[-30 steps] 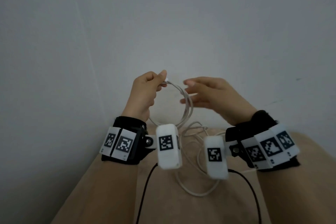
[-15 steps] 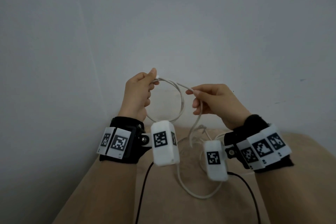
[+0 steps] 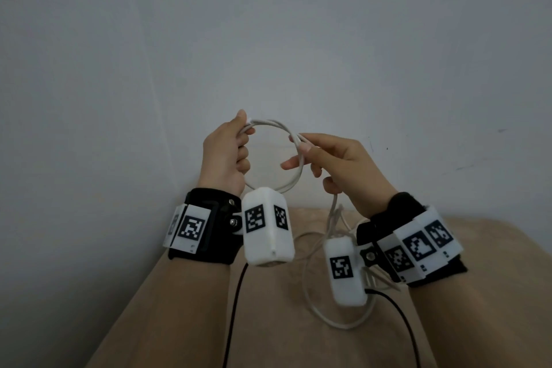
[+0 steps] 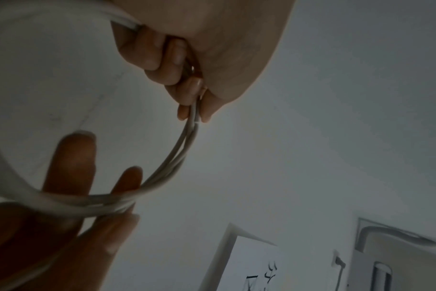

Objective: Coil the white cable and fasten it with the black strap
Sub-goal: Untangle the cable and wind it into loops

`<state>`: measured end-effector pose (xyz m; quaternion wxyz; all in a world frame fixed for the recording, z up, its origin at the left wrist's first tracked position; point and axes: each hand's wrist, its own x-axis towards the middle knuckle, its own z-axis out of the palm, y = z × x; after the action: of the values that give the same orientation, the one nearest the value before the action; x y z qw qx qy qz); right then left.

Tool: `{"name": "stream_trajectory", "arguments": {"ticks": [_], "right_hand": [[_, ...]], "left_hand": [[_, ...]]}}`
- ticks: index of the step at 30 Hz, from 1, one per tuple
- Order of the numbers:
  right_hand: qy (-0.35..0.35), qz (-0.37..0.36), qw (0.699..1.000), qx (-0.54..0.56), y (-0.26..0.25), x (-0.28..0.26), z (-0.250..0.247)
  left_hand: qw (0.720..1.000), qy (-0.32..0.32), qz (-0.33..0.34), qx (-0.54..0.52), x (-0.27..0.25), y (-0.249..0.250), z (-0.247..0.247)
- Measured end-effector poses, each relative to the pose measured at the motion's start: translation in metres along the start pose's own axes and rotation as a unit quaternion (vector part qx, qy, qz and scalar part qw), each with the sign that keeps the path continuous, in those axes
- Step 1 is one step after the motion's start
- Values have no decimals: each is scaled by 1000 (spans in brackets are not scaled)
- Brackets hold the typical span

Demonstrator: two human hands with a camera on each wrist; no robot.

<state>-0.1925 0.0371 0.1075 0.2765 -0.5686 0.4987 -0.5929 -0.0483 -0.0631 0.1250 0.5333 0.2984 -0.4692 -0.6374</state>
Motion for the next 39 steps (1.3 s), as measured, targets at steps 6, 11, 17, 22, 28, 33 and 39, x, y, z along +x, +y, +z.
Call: {"name": "stream_trajectory", "arguments": {"ticks": [6,11,17,22,28,33,39], "right_hand": [[41,-19,999,25,9,4,3],[111,-67,991,-46,16,8,2],[172,-136,952,-215,25,11,0],[161,-105,963,-190,25,13,-7],[128,-57,984,-109,22,13,-13],[133,-45,985,-101,22,14,-15],[144,-46,979,-135,23,13,-18]], "left_hand": [[1000,7,9,6,2,-6,3],[999,-15,-28,4,5,-10,3],[997,-46,-63,-5,7,-12,3],[993,-71,-95,-6,7,-14,4],[992,-87,-92,5,6,-21,5],[989,-120,-85,17,6,-24,4],[982,-151,-64,96,6,-26,3]]}}
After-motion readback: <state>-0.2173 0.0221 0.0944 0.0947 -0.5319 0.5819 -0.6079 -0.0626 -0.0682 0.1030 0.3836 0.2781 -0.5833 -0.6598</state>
